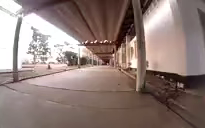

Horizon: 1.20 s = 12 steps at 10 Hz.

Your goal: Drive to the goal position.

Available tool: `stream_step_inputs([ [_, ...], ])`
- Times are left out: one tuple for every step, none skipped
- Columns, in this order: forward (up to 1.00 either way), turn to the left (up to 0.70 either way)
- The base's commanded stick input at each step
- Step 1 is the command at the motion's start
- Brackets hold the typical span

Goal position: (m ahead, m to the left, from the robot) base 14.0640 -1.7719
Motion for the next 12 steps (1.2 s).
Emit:
stream_step_inputs([
  [0.70,0.00],
  [0.70,0.00],
  [0.70,0.00],
  [0.70,0.00],
  [0.70,0.00],
  [0.70,0.00],
  [0.70,0.00],
  [0.70,0.00],
  [0.70,0.00],
  [0.70,0.00],
  [0.70,0.00],
  [0.70,0.00],
])
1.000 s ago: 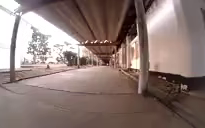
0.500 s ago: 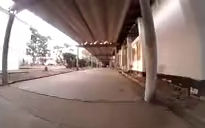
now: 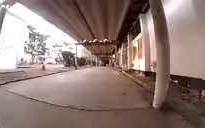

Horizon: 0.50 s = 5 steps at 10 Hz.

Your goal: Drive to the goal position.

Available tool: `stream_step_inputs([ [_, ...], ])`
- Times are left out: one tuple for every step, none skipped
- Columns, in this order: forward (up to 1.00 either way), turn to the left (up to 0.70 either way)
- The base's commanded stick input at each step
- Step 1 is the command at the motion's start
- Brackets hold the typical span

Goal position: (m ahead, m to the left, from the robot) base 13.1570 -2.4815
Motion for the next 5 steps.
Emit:
stream_step_inputs([
  [0.70,0.00],
  [0.70,0.00],
  [0.70,0.00],
  [0.70,0.00],
  [0.70,0.00],
])
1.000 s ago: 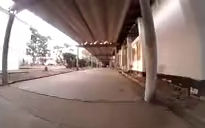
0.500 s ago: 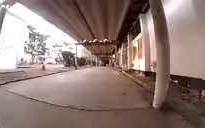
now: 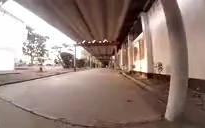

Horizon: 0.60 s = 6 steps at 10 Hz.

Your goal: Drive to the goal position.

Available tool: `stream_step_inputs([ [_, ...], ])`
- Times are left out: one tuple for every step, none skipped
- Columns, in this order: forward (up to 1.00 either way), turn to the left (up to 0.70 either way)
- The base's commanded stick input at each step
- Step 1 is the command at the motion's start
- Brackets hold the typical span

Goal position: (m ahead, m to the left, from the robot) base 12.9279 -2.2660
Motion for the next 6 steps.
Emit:
stream_step_inputs([
  [0.70,0.00],
  [0.70,0.00],
  [0.70,0.00],
  [0.70,0.00],
  [0.70,0.00],
  [0.70,0.00],
])
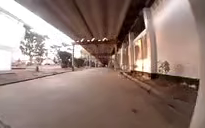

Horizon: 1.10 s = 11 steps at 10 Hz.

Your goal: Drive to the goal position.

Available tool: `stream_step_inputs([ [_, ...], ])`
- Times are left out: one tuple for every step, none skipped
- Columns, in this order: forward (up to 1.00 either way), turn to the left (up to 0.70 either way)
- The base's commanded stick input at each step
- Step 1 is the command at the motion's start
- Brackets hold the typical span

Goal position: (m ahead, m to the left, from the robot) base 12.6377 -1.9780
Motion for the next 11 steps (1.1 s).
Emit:
stream_step_inputs([
  [0.70,0.00],
  [0.70,0.00],
  [0.70,0.00],
  [0.70,0.00],
  [0.70,0.00],
  [0.70,0.00],
  [0.70,0.00],
  [0.70,0.00],
  [0.70,0.00],
  [0.70,0.00],
  [0.70,0.00],
])
